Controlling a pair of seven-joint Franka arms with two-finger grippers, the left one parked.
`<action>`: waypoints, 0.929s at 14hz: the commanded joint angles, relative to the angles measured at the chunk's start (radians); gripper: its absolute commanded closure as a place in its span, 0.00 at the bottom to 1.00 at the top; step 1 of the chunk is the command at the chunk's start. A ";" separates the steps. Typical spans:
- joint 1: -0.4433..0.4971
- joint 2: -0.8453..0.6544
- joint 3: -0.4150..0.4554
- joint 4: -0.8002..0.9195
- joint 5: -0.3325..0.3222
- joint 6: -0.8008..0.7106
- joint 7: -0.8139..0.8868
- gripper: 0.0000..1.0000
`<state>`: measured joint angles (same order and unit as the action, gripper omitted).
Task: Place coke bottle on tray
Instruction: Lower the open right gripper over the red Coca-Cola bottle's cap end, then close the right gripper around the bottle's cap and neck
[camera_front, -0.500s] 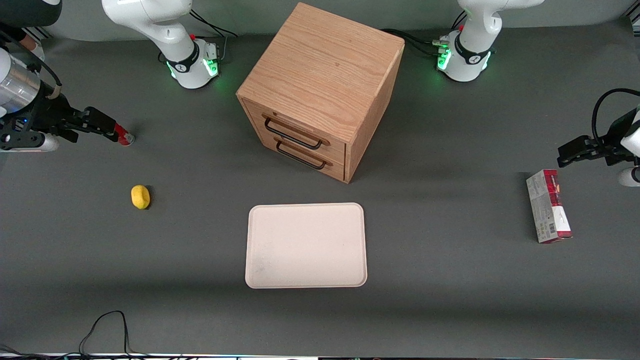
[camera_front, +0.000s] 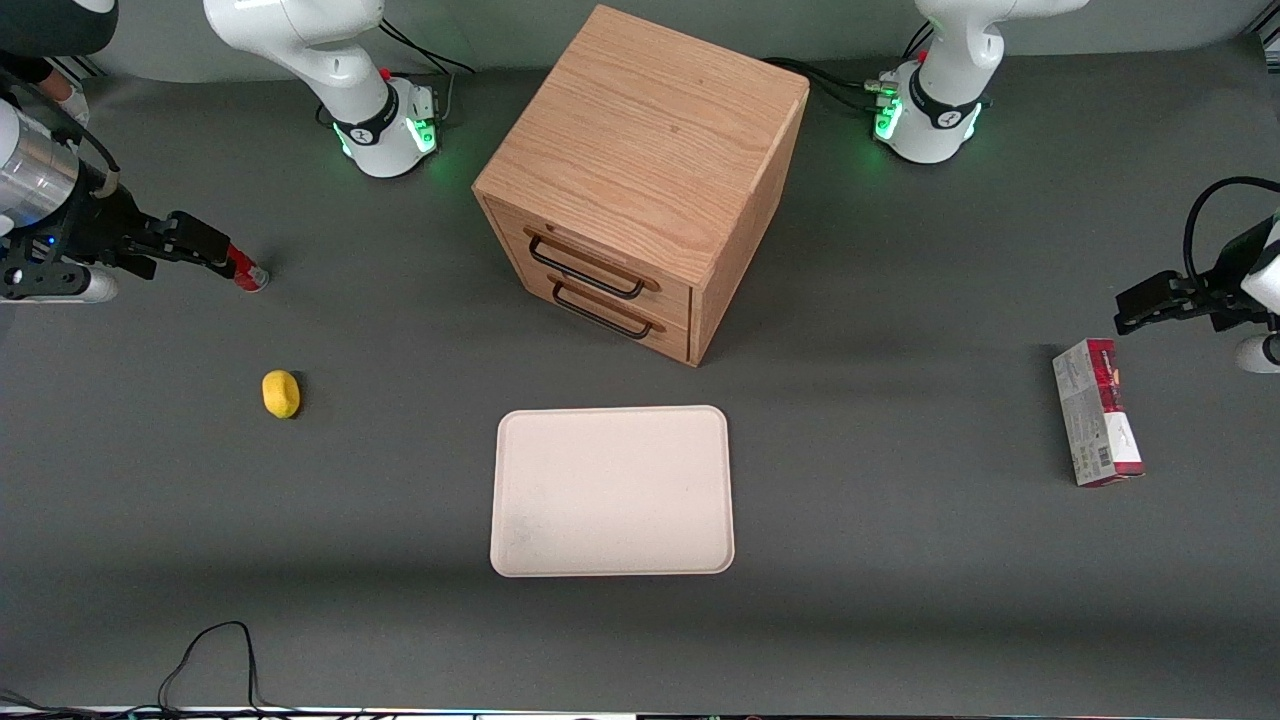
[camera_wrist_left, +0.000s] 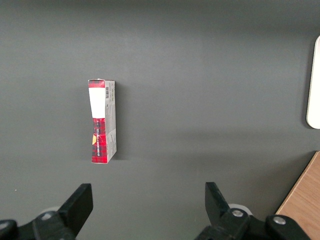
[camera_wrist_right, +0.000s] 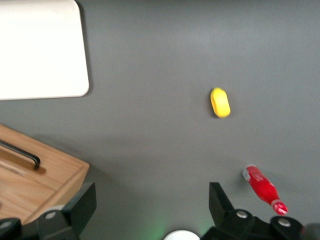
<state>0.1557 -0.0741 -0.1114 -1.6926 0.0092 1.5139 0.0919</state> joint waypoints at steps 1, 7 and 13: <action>-0.001 -0.111 -0.071 -0.173 -0.066 0.029 -0.073 0.00; 0.001 -0.409 -0.367 -0.674 -0.268 0.297 -0.334 0.00; 0.001 -0.538 -0.664 -0.961 -0.518 0.549 -0.422 0.00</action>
<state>0.1460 -0.5416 -0.7136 -2.5783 -0.4468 2.0024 -0.3033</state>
